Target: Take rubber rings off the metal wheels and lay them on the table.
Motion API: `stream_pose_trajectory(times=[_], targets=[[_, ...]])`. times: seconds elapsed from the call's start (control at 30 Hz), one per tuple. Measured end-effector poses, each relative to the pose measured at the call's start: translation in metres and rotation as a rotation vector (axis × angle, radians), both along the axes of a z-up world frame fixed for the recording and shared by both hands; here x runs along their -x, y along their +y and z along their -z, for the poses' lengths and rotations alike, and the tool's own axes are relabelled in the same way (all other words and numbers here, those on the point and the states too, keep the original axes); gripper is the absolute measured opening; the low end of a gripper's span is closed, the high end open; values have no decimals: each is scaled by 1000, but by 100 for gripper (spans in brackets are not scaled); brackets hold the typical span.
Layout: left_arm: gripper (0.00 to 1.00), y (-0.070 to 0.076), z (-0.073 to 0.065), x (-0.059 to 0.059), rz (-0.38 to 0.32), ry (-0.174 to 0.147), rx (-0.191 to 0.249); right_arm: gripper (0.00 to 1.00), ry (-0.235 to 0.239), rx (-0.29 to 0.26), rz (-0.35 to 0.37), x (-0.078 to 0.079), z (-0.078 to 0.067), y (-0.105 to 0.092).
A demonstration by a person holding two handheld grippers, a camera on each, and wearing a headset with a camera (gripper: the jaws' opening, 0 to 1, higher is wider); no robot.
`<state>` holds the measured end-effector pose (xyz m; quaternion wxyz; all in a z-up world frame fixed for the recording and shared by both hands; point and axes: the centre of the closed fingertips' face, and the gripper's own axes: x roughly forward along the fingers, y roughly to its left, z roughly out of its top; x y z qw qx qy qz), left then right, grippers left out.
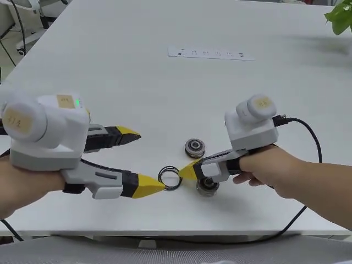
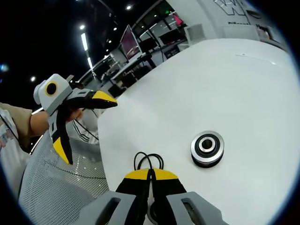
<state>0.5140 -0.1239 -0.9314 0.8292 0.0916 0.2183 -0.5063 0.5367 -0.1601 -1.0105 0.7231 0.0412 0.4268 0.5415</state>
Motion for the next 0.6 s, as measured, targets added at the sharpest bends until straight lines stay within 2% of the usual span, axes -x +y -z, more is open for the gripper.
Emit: stream_pose_trajectory(times=[0.6], targets=[[68, 2, 3, 1, -2, 15, -11, 3, 4, -8, 34, -6, 1, -3]])
